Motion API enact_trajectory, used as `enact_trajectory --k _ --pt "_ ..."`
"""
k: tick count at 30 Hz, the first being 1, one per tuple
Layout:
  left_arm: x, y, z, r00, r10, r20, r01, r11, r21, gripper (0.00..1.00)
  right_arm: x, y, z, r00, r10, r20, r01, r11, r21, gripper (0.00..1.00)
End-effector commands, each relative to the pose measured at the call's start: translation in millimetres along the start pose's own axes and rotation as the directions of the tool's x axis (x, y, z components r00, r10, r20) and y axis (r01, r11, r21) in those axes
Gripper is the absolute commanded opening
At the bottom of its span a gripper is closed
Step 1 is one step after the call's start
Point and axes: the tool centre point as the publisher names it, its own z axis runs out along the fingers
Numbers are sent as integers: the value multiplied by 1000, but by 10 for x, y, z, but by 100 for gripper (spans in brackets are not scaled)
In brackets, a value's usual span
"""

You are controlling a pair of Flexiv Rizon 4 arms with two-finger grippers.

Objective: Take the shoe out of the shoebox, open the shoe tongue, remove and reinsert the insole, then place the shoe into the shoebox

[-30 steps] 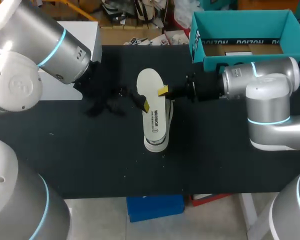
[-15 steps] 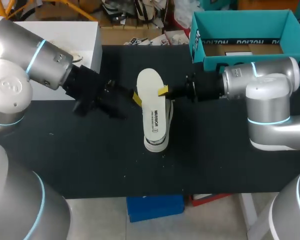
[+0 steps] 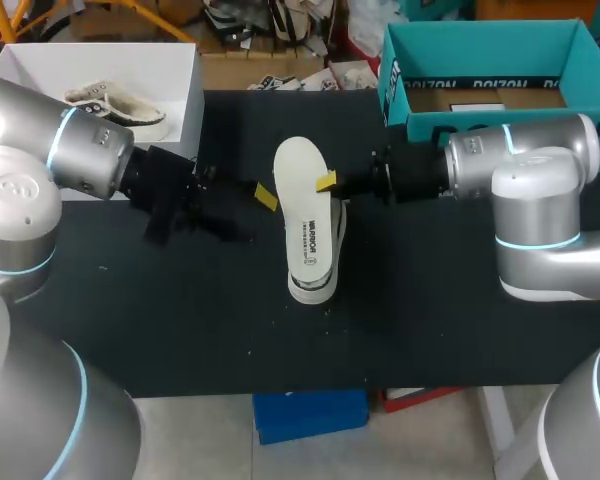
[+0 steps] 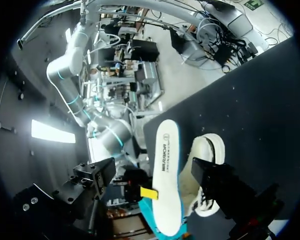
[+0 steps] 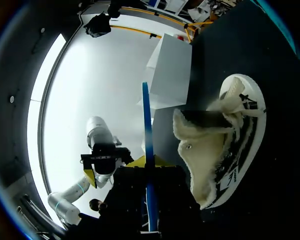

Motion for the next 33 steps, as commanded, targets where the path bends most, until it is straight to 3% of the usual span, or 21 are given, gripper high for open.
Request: enact_trajectory --k 1,8,25,33 --pt "104 -33 67 998 -29 64 34 995 -90 100 1 -1 3 1000 0 1 0 1000 0 0" --pt "193 3 18 978 -117 170 156 959 -236 100 1 -1 3 1000 0 1 0 1000 0 0" --pt "193 3 18 978 -117 170 156 959 -236 100 1 -1 3 1000 0 1 0 1000 0 0" --pt "231 210 27 951 -133 280 234 901 -366 100 1 -1 3 1000 0 1 0 1000 0 0"
